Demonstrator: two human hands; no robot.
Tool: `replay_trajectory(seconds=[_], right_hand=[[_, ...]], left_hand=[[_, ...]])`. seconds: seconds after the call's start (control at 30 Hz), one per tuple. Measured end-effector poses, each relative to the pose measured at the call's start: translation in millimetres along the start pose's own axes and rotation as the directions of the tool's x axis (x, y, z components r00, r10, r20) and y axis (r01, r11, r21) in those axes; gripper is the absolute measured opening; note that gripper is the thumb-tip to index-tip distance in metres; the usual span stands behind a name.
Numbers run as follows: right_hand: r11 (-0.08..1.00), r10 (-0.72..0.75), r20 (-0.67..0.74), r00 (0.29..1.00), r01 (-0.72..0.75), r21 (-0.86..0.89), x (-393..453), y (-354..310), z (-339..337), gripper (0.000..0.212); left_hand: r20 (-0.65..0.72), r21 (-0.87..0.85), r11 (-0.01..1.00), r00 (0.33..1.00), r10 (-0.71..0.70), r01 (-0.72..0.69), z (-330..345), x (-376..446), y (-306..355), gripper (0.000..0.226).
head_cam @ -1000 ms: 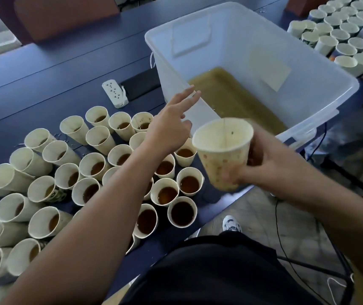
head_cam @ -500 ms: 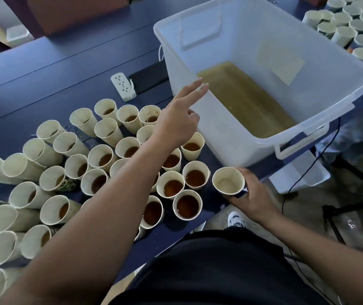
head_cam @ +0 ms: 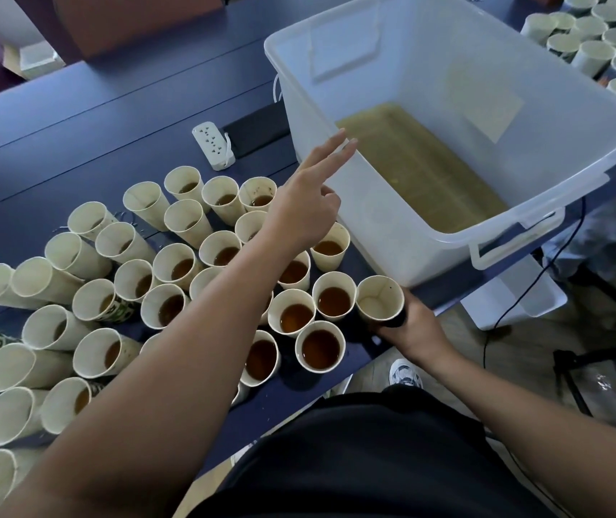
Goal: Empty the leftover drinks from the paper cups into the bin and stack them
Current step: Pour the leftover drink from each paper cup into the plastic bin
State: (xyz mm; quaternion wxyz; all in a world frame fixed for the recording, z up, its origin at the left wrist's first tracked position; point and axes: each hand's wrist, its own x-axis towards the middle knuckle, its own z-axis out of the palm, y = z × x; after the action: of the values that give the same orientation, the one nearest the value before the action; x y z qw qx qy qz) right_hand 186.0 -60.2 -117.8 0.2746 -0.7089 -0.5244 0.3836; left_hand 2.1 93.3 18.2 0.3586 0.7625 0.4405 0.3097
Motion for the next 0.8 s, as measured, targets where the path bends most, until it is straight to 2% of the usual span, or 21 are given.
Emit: replay_trajectory(seconds=[0.07, 0.13, 0.2, 0.27, 0.33, 0.4, 0.53, 0.67, 0.8], right_hand=[[0.997, 0.019, 0.061, 0.998, -0.015, -0.078, -1, -3, -6, 0.071], [0.973, 0.059, 0.121, 0.991, -0.031, -0.227, -5, -10, -19, 0.067], [0.925, 0.15, 0.186, 0.971, -0.071, -0.372, -9, -17, -36, 0.047], [0.881, 0.219, 0.221, 0.95, -0.094, -0.464, -10, -23, -53, 0.026], [0.815, 0.256, 0.238, 0.937, -0.077, -0.574, -11, -31, -65, 0.03], [0.768, 0.26, 0.244, 0.934, -0.047, -0.639, -11, -42, -75, 0.037], [0.813, 0.19, 0.286, 0.939, 0.013, -0.582, -17, -74, -88, 0.027], [0.858, 0.091, 0.296, 0.951, 0.076, -0.509, -22, -101, -90, 0.031], [0.941, -0.031, 0.305, 0.952, 0.131, -0.312, -25, -121, -86, 0.034]], left_hand=[[-0.052, -0.025, 1.0, 0.999, 0.005, -0.006, -3, -3, 0, 0.075], [-0.232, -0.005, 1.0, 0.972, -0.027, 0.027, -4, -8, -5, 0.069], [-0.324, 0.096, 0.986, 0.941, -0.101, 0.138, -4, -12, -16, 0.056], [-0.223, 0.276, 0.921, 0.95, -0.216, 0.274, -2, -13, -28, 0.042], [-0.108, 0.485, 0.801, 0.933, -0.343, 0.35, 2, -12, -37, 0.037], [-0.056, 0.635, 0.692, 0.914, -0.402, 0.344, 5, -10, -40, 0.036], [-0.033, 0.734, 0.594, 0.89, -0.455, 0.33, 11, -1, -45, 0.024], [0.006, 0.759, 0.577, 0.884, -0.468, 0.3, 15, 4, -49, 0.015], [-0.003, 0.722, 0.617, 0.894, -0.448, 0.312, 16, 3, -51, 0.016]])
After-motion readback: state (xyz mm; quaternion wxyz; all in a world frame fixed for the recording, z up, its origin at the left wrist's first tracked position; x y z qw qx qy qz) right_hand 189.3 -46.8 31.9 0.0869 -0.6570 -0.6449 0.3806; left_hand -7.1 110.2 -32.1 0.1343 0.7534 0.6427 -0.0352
